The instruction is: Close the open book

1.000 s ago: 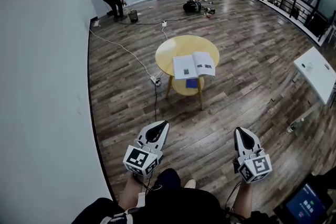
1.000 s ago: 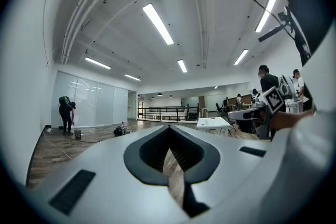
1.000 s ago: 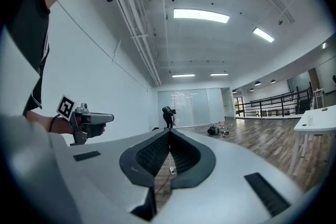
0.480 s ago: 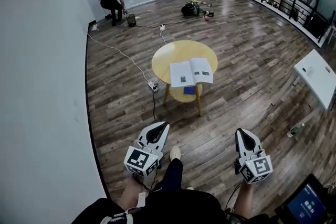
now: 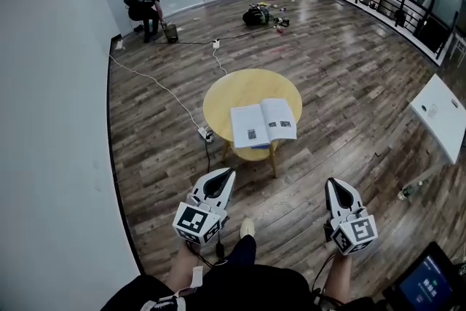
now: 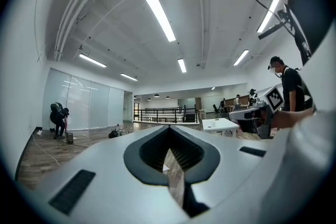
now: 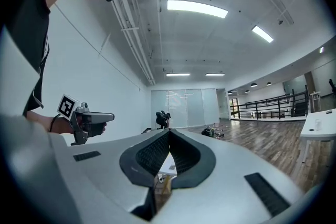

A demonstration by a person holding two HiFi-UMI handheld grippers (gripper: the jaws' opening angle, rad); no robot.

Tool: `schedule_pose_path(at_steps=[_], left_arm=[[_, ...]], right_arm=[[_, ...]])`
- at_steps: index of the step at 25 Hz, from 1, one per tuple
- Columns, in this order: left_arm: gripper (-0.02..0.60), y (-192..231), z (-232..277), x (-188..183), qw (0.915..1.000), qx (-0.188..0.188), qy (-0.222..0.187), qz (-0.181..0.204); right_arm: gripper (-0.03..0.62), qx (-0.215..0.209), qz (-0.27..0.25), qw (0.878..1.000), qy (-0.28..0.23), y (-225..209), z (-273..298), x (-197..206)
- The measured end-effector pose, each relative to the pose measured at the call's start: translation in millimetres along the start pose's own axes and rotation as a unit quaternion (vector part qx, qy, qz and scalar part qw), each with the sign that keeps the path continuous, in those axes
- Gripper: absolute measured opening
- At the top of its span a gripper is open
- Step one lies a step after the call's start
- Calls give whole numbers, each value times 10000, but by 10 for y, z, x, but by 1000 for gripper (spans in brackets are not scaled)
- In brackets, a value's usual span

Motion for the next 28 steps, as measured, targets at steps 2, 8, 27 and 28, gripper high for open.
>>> schedule_pose_path(at_steps=[2,8,27,28], left_arm=[[-2,181,242,-15,10000,81,2,0],[-2,768,861,80,9999,111,99,-56],[-2,1526,1780,316,9990,129,292,-316],[-2,1538,1814,314,9990,117,294,-320]], right_arm=[[2,44,16,10000,2,-115,260,-39],[2,46,39,10000,20,-428,1055,-21],[2,100,158,9995,265,-950,2146,79],[2,77,157,9995,273,-981,2185,76]])
Point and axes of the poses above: the fingertips, and each gripper's own axes: z forward along the fingers, y to its left, x out of its underside, the point moved 1 cm from there along -z, backward along the fingers, and after that the axes turned 13 degrees about -x, right-handed, at the moved point
